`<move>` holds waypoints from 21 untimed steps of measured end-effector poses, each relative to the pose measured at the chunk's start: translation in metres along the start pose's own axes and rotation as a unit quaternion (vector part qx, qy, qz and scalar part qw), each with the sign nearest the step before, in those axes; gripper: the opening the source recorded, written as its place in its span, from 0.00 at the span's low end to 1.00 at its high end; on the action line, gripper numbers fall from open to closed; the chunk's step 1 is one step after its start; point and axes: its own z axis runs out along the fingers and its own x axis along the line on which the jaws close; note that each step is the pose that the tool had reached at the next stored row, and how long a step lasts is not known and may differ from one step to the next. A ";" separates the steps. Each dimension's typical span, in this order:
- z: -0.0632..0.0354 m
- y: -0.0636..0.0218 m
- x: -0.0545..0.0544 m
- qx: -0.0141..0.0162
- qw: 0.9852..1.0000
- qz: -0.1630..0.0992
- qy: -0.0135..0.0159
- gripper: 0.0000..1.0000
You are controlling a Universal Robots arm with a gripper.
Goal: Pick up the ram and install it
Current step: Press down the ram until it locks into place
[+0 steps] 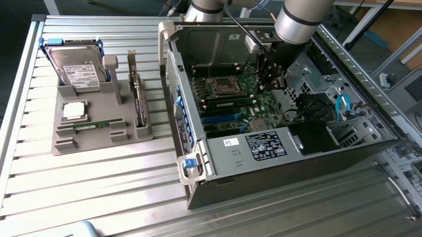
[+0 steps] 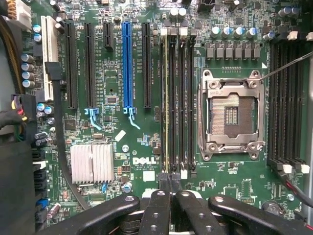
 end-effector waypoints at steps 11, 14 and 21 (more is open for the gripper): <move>0.0113 0.0001 0.000 0.000 1.000 0.001 0.000 0.11; 0.0141 0.0001 0.000 0.000 1.000 0.001 0.000 0.11; 0.0164 0.0001 0.001 0.000 1.000 0.001 0.000 0.11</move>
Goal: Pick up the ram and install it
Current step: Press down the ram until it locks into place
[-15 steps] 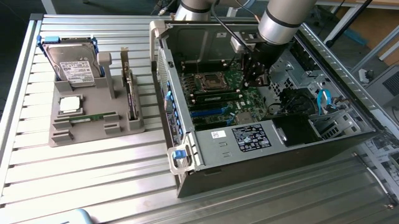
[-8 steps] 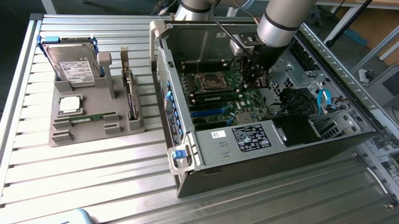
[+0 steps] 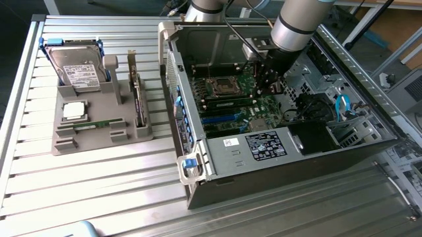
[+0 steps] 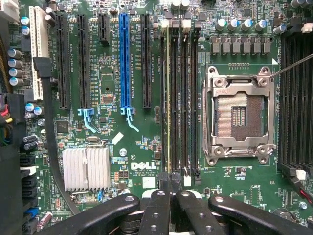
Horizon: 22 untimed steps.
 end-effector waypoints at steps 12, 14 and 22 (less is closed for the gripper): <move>0.0028 0.0000 0.000 0.000 1.000 0.000 0.000 0.11; 0.0028 0.0000 0.000 0.000 1.000 0.000 0.000 0.11; 0.0051 0.0000 0.000 0.000 1.000 0.000 0.000 0.11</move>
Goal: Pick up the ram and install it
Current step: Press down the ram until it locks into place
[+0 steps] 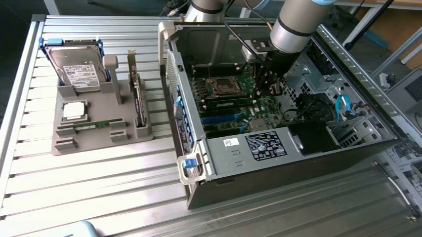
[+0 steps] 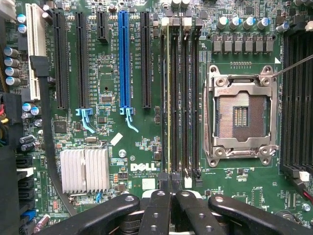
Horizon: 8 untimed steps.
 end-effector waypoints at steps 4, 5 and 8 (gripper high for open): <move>0.0006 0.0000 0.000 0.000 1.000 0.000 0.000 0.11; 0.0006 0.0000 0.000 0.000 1.000 0.000 0.000 0.11; 0.0020 0.0000 0.000 0.000 1.000 0.000 0.000 0.11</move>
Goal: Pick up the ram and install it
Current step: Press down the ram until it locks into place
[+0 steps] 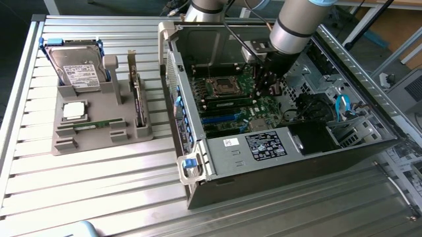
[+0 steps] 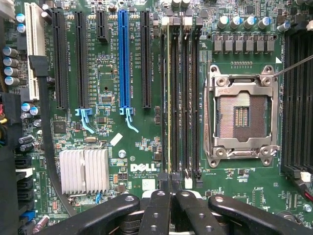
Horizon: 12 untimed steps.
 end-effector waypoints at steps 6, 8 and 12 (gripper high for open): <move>0.0012 0.0000 0.000 0.000 1.000 0.000 0.000 0.11; 0.0013 0.0000 0.000 0.000 1.000 0.000 0.000 0.11; 0.0018 0.0000 0.000 0.000 1.000 0.000 0.000 0.11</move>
